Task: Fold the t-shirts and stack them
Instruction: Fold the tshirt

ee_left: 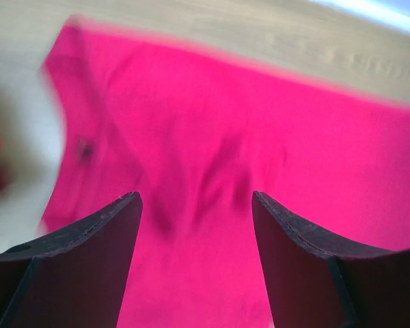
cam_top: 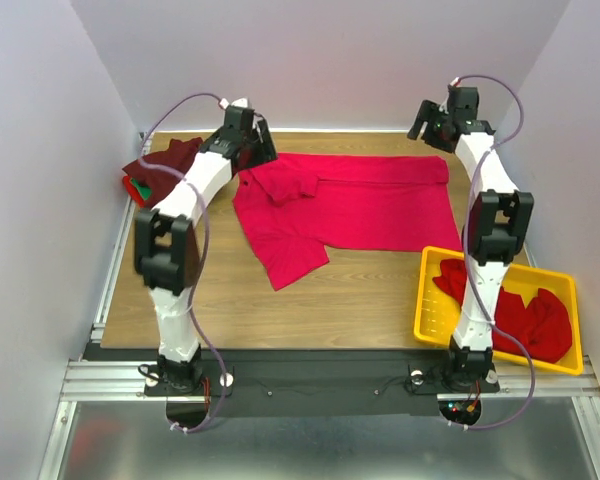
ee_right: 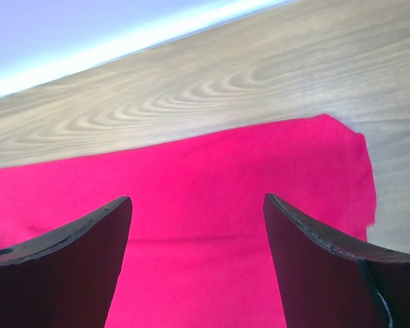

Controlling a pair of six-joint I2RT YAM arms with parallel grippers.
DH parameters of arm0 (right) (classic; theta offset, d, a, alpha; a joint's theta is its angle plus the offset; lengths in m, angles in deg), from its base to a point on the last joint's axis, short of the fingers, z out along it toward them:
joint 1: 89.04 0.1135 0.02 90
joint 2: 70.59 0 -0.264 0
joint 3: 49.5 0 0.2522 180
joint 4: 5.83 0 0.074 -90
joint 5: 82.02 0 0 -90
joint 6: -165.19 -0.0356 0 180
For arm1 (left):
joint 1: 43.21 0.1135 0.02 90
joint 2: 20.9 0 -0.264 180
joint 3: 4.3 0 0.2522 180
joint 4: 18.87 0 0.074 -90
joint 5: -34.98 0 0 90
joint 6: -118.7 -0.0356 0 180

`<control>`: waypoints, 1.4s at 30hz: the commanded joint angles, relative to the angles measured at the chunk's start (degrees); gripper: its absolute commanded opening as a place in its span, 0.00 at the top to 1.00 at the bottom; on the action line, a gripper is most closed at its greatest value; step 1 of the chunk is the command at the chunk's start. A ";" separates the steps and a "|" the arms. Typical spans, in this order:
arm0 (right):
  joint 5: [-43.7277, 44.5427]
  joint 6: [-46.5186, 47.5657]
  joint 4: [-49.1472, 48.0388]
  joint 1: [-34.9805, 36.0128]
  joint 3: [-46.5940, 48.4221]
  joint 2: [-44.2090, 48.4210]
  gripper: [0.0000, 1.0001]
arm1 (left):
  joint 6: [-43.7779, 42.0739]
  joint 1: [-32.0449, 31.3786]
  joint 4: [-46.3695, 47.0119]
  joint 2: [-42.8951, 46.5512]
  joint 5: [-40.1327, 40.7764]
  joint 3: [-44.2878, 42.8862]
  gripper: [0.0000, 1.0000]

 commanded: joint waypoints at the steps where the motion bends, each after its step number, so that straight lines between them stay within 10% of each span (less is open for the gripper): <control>1: -3.14 -0.82 -1.74 -0.35 -7.03 11.43 0.17 | -2.69 -2.40 -3.75 14.28 8.66 18.97 0.23; 16: -2.44 -1.88 -1.65 -0.26 -43.25 35.87 0.18 | 4.43 -12.15 -5.17 35.75 -7.16 56.25 0.25; 36: 0.63 -5.48 -1.74 -0.35 -53.45 41.77 0.18 | 4.25 -16.38 -1.47 25.91 -6.54 52.75 0.24; 42: 1.51 -6.01 -1.65 -0.35 -53.89 42.47 0.18 | 4.43 -18.22 -4.81 24.59 -4.00 52.75 0.41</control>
